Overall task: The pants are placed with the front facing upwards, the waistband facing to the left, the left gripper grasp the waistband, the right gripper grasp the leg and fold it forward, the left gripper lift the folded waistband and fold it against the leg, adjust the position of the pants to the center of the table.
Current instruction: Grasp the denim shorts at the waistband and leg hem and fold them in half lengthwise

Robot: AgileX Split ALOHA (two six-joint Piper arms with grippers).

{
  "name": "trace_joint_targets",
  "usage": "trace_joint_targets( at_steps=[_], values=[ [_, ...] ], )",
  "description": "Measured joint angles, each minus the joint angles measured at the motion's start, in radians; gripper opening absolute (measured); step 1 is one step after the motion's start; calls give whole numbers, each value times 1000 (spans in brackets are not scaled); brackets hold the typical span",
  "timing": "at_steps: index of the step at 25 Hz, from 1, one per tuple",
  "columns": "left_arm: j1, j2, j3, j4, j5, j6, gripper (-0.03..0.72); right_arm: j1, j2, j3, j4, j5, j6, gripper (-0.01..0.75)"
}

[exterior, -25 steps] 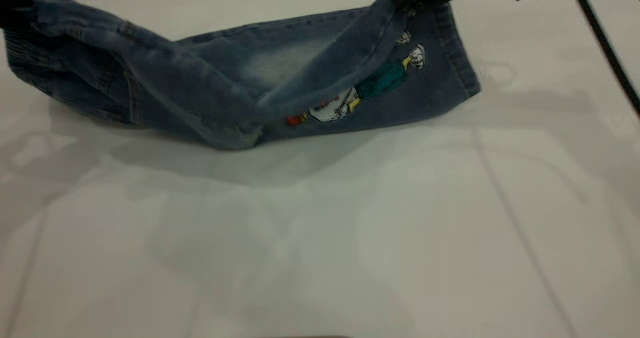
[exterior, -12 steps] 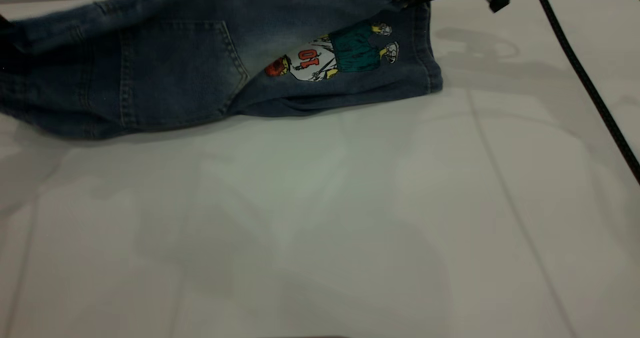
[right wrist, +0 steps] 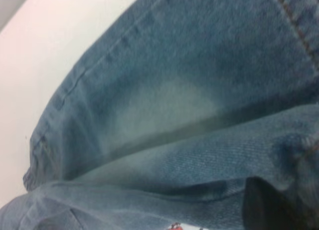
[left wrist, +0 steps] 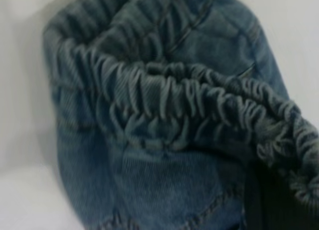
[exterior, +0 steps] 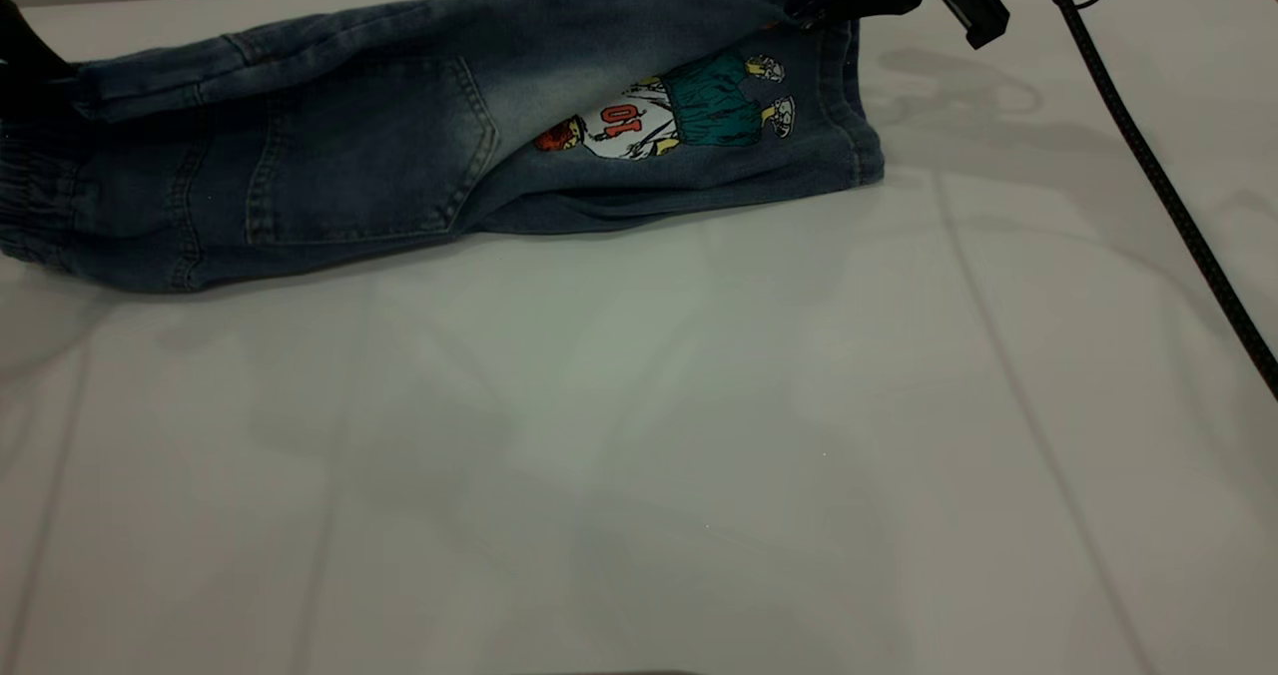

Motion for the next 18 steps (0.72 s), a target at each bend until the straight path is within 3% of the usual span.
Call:
trace_joint_targets(
  at_steps=[7,11,18],
  values=[
    [0,24,-11,0,1,28,102,0,1,0,27,-55,1,81],
    [0,25,-12,0,-1,78,154,0,1,0,66,-66,-30,216],
    [0,25,-20,0,-31,308,384,0,1,0,140,8,-189,491]
  ],
)
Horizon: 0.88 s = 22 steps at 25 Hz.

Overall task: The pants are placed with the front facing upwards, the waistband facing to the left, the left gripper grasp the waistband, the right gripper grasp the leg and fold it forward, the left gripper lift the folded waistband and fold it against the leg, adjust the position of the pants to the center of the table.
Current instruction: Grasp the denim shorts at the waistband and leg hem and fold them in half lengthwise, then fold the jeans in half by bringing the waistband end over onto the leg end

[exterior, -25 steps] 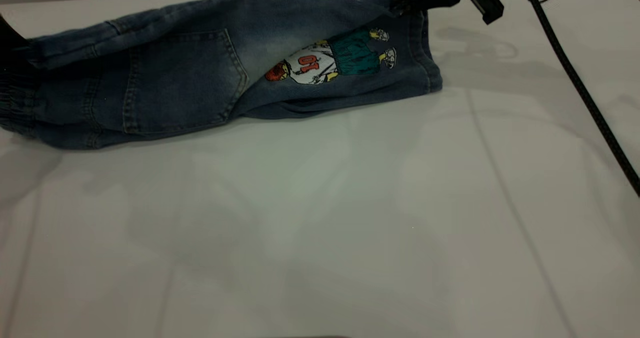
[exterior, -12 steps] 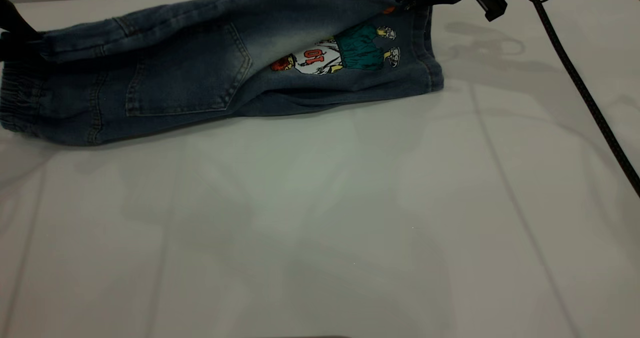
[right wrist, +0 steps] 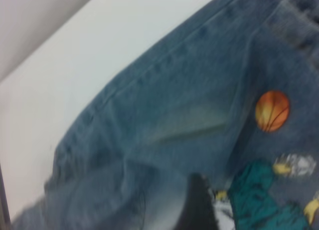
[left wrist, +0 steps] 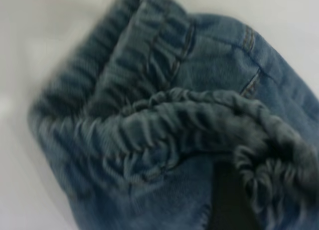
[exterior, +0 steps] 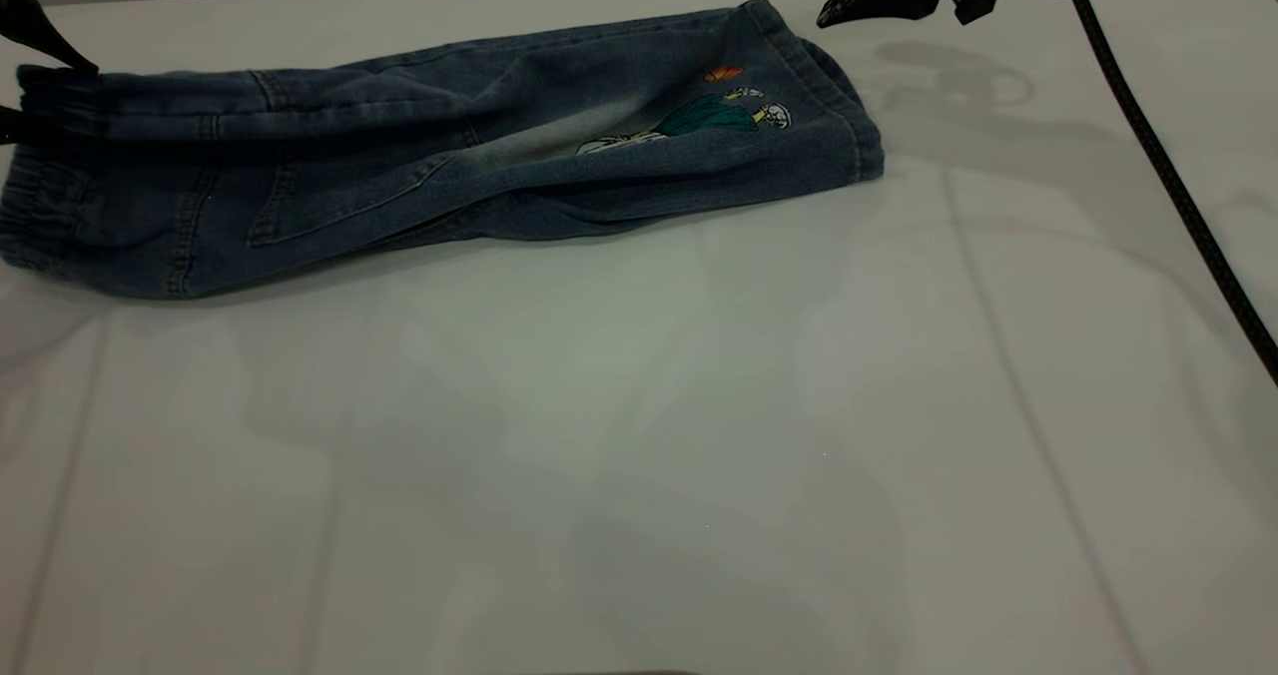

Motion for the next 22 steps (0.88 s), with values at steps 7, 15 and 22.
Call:
trace_joint_targets(
  at_steps=[7,15,22],
  values=[
    [0,0,-40,-90,-16,145,468,0,0,0,-3,150,-74,551],
    [0,-13,-50,-93,38,368,469,0,0,0,-84,314,-105,552],
    [63,-78,-36,221,161,317,449,0,0,0,-136,366,-111,552]
  ],
)
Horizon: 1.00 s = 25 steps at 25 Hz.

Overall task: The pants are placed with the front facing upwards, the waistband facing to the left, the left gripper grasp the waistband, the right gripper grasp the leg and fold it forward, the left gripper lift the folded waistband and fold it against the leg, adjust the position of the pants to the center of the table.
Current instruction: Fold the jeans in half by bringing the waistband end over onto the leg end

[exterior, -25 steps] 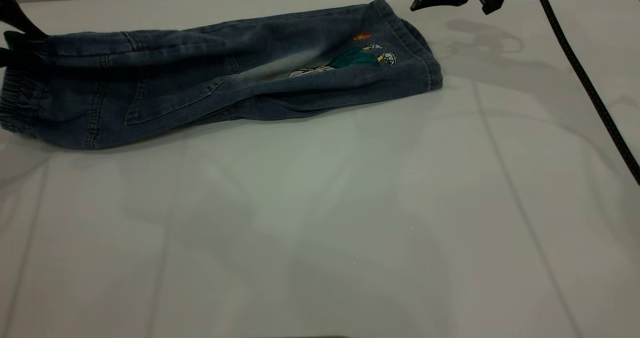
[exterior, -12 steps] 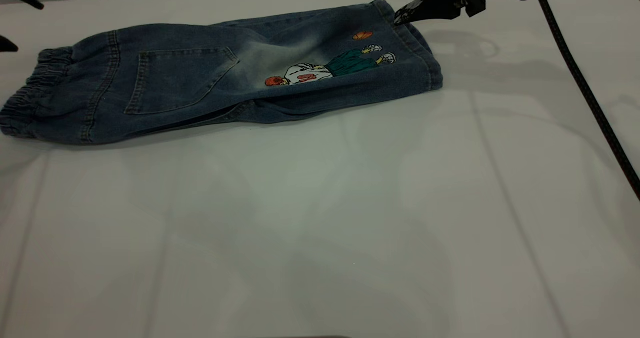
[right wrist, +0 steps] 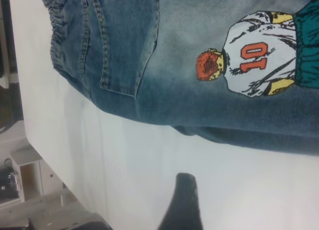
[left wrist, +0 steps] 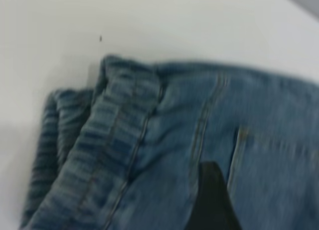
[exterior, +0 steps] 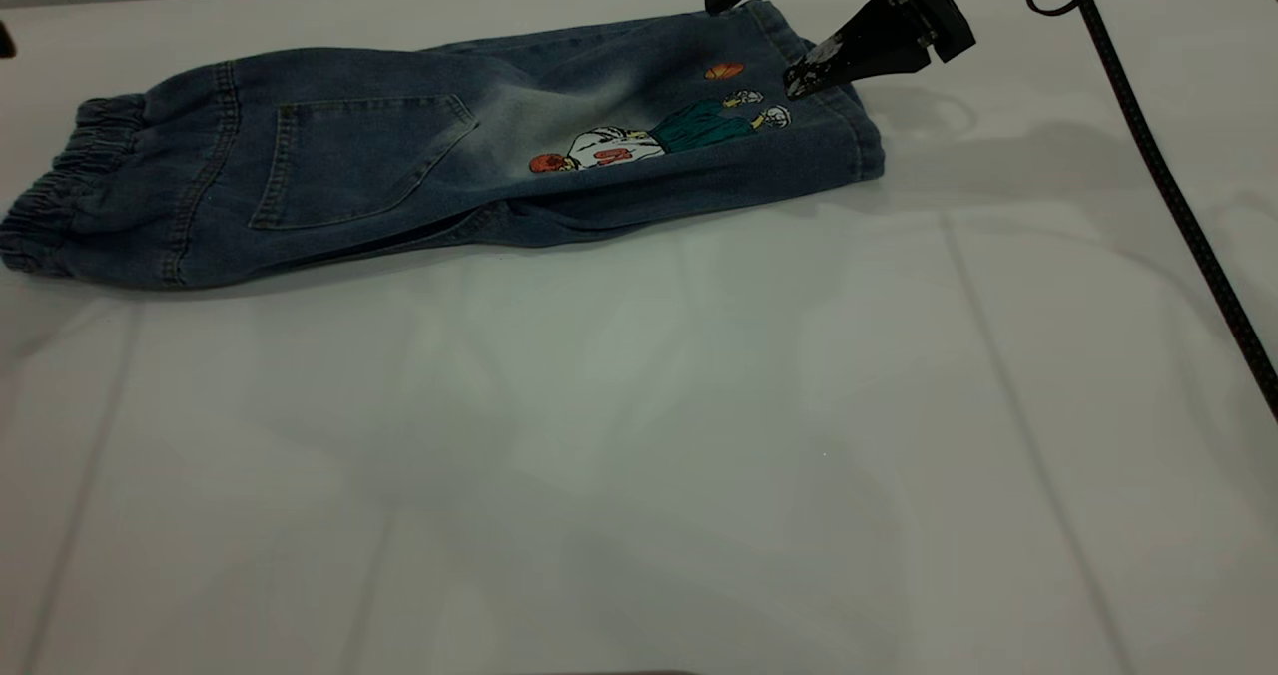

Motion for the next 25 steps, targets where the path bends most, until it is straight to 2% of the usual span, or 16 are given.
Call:
trace_joint_targets(
  at_steps=[3,7,11,16,20,25],
  values=[
    [55,-9,0,251,70,-192,436,0,0,0,-1,1,-3,552],
    [127,-11,0,642,144,-541,435,0,0,-2,-1,3,-4,552],
    [183,-11,0,891,187,-792,435,0,0,-2,-1,3,-18,552],
    [195,31,-8,936,212,-814,471,0,0,-2,-1,3,-42,552],
    [195,118,-62,886,264,-752,510,5,0,-2,-1,2,-46,552],
    [195,205,-153,844,326,-716,517,23,0,-2,-1,-3,-52,552]
  ],
)
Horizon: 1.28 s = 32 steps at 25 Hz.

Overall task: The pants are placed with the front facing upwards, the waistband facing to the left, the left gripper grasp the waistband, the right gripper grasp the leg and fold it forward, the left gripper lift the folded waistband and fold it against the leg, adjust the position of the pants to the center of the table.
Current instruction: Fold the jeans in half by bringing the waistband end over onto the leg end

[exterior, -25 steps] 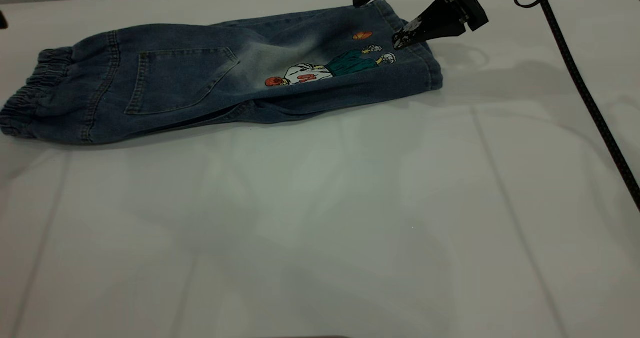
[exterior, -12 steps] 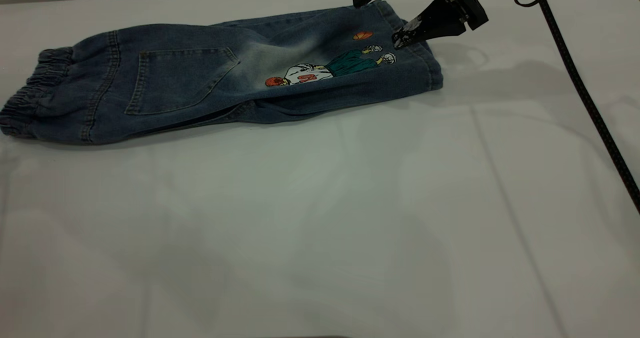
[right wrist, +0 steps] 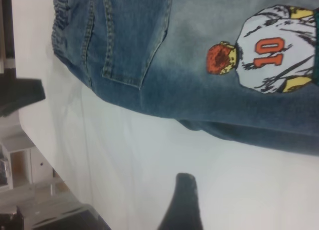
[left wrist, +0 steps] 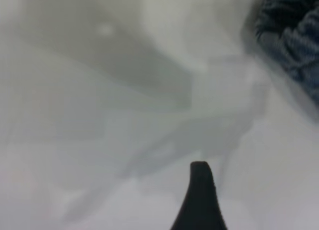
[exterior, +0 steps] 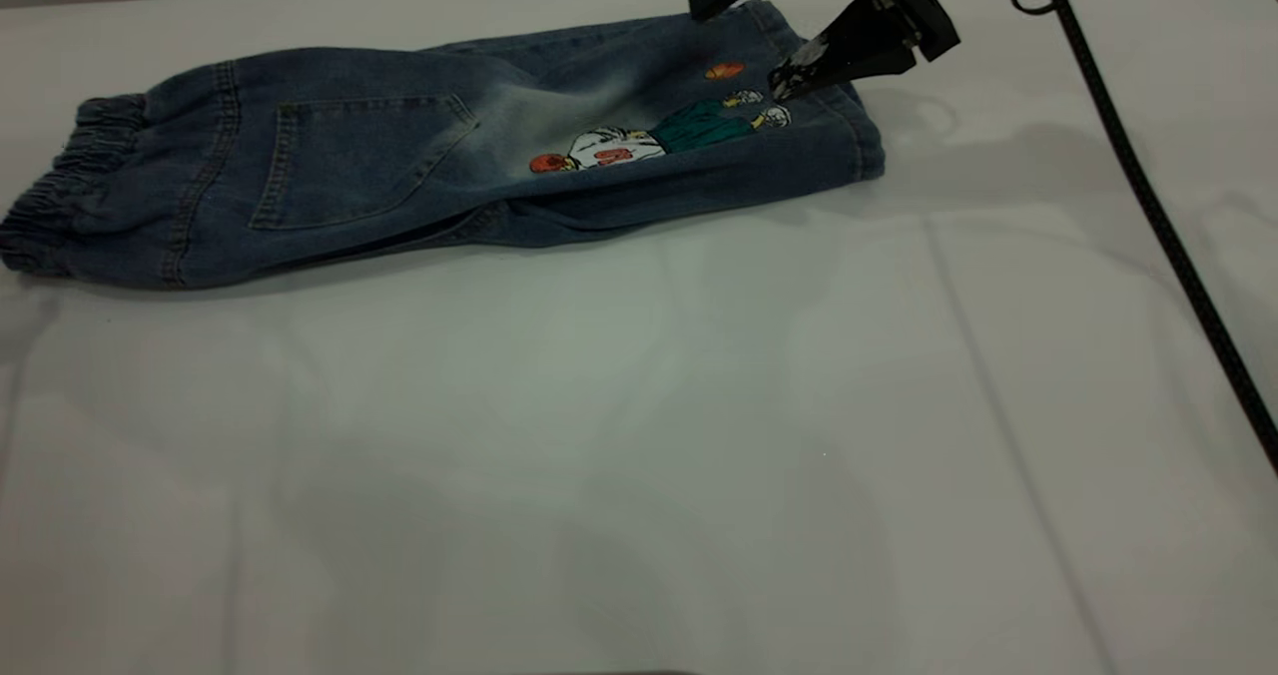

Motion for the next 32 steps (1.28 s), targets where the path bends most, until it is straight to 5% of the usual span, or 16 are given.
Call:
trace_joint_targets(
  at_steps=[14,22,32],
  values=[
    [0,41,-45,-42,4,55,591,9,0,0,0,-20,-4,552],
    [0,105,-79,-219,5,84,591,9,0,0,0,-20,-19,552],
    [0,142,-79,-247,-22,114,591,9,0,0,0,-21,-27,552]
  ],
)
